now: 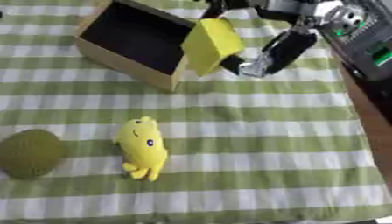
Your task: Pick up objects on the table and place them in the box.
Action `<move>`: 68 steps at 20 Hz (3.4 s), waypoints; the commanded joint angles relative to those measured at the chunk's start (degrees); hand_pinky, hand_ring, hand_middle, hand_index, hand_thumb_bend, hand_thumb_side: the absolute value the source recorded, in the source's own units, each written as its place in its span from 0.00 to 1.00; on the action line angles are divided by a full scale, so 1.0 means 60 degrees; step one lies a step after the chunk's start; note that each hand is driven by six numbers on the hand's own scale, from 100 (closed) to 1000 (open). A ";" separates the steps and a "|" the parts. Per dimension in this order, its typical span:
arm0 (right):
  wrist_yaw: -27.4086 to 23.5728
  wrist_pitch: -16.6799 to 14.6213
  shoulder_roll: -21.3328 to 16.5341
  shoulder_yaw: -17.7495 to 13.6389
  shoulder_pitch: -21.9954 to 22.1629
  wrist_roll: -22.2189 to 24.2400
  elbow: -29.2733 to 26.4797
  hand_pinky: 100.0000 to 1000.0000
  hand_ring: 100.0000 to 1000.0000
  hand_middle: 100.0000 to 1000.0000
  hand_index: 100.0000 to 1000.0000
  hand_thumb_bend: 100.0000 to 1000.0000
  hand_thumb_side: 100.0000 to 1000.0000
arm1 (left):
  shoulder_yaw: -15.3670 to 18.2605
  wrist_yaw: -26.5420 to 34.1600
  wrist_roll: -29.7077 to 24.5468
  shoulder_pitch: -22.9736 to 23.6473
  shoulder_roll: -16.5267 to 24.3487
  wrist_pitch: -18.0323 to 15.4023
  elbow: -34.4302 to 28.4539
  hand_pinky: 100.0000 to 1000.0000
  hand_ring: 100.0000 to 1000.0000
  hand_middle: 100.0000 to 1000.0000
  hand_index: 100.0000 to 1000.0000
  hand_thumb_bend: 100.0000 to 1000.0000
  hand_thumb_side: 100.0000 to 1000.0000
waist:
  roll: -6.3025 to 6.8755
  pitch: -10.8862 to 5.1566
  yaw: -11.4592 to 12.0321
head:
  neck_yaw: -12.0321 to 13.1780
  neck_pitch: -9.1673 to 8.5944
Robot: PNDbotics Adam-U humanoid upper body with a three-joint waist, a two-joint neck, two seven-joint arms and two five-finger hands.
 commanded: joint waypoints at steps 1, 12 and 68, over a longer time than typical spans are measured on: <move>-0.0134 -0.3020 0.0314 -0.0358 -0.0678 0.2885 0.1288 0.93 1.00 0.34 0.70 0.00 0.25 | 0.0046 0.0040 -0.0006 -0.0168 0.0291 -0.0070 -0.0143 0.63 0.75 0.66 0.80 0.00 0.52 | -0.0012 -0.0359 0.0037 | -0.0066 0.0067; 0.0907 -0.3131 0.1717 -0.1074 -0.2081 0.3088 0.3855 0.92 1.00 0.35 0.70 0.00 0.27 | -0.0057 0.0080 -0.0137 -0.0422 0.0318 -0.0030 -0.0143 0.63 0.75 0.67 0.80 0.00 0.52 | -0.0158 -0.0169 0.0364 | -0.0401 -0.0065; -0.0539 -0.3125 0.1223 -0.1300 -0.1363 0.3065 0.1754 1.00 1.00 0.61 0.97 0.00 0.06 | -0.0099 0.0002 -0.0161 -0.0462 0.0561 -0.0069 -0.0143 0.63 0.75 0.66 0.80 0.00 0.52 | -0.0153 -0.0268 0.0477 | -0.0335 0.0220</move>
